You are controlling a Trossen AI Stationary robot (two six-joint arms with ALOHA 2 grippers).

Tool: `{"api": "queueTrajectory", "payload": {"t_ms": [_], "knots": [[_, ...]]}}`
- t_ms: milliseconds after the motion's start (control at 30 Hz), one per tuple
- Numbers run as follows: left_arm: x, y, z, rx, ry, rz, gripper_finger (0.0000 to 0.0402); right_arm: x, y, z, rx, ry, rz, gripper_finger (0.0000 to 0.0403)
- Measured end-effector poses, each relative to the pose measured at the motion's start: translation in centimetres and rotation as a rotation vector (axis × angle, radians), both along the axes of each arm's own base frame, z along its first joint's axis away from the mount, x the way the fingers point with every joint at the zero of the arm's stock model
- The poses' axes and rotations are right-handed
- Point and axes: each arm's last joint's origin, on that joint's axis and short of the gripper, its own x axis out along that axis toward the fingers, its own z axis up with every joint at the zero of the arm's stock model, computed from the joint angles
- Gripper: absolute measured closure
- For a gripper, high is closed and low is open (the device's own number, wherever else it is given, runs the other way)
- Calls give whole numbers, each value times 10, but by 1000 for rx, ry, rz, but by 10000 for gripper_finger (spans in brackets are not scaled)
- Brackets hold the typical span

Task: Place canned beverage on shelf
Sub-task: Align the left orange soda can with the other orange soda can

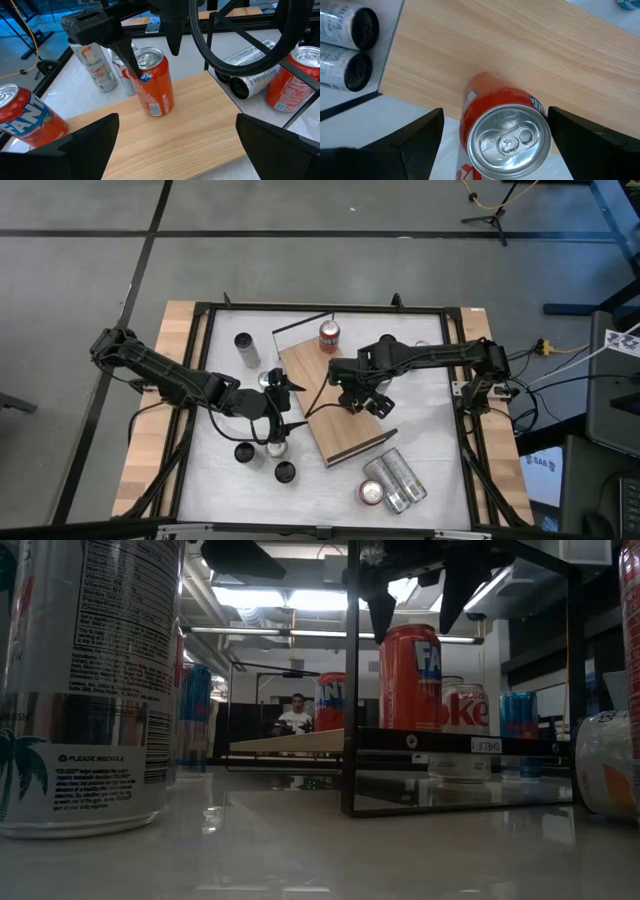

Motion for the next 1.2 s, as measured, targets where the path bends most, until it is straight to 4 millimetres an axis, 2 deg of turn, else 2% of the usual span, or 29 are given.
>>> {"api": "queueTrajectory", "payload": {"t_ms": [233, 467, 600, 867, 1000, 1200], "knots": [[0, 0, 0, 0, 0, 0, 5, 0, -1, 0, -44, -2, 15, 54], [0, 0, 0, 0, 0, 0, 5, 6, -1, -13, -52, 40, 19, 54], [0, 0, 0, 0, 0, 0, 5, 6, -1, -13, -60, 42, 17, 56], [0, 0, 0, 0, 0, 0, 5, 6, -2, -13, -100, 42, 9, 108], [0, 0, 0, 0, 0, 0, 5, 6, -2, -13, -93, 44, -51, 116], [0, 0, 0, 0, 0, 0, 5, 6, -2, -13, -60, 53, -237, 95]]}}
